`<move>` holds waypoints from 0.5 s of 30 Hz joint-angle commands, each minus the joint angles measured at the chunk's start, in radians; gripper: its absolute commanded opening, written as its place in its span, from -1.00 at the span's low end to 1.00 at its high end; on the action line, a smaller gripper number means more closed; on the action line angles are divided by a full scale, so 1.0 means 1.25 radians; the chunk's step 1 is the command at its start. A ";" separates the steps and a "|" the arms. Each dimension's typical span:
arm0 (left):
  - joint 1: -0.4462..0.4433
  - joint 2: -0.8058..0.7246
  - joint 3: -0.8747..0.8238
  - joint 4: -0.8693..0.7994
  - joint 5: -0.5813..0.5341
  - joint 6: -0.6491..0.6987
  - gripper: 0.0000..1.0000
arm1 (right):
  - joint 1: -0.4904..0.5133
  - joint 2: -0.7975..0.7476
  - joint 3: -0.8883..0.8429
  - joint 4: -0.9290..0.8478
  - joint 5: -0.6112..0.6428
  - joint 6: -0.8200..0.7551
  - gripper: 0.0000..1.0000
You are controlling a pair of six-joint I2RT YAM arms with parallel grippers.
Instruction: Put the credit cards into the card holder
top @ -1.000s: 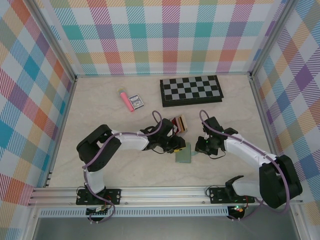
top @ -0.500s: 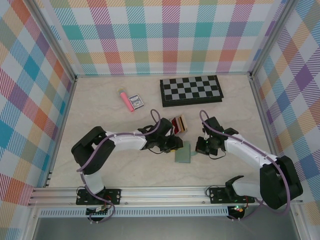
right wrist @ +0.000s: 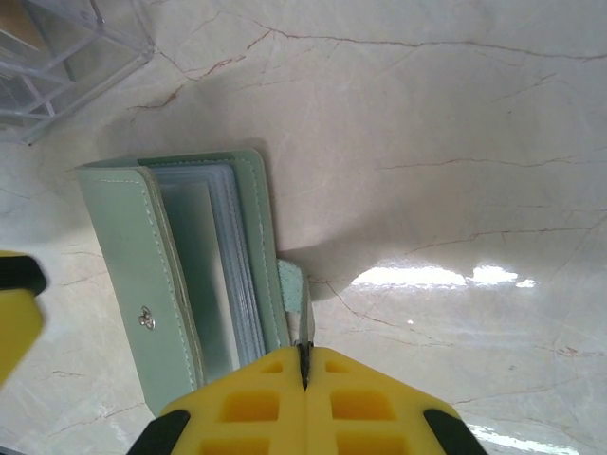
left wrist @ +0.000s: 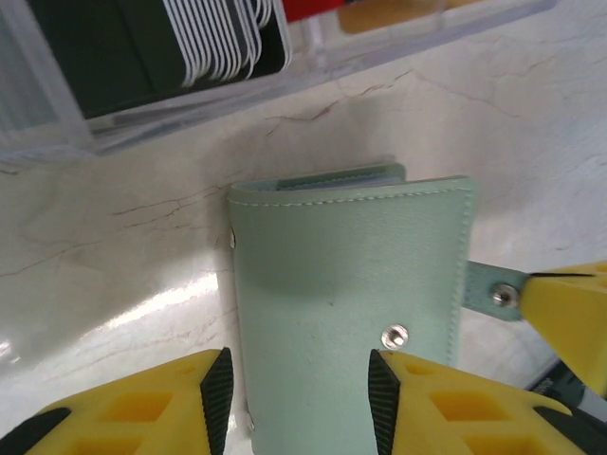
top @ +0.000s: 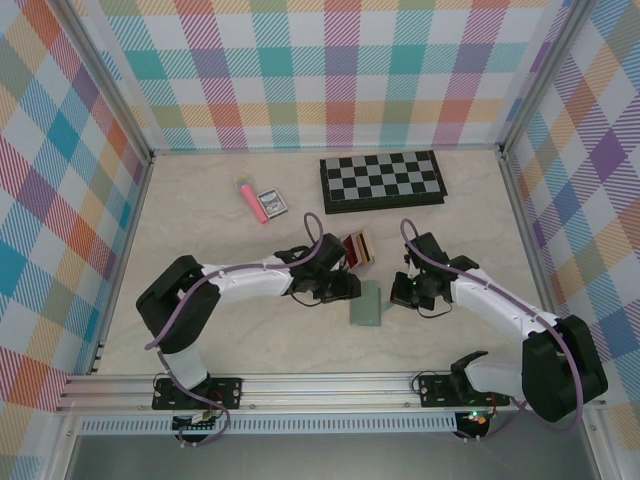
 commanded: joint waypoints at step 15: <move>-0.049 0.122 0.076 -0.043 -0.017 0.011 -0.36 | 0.001 -0.003 -0.005 0.090 -0.141 0.056 -1.00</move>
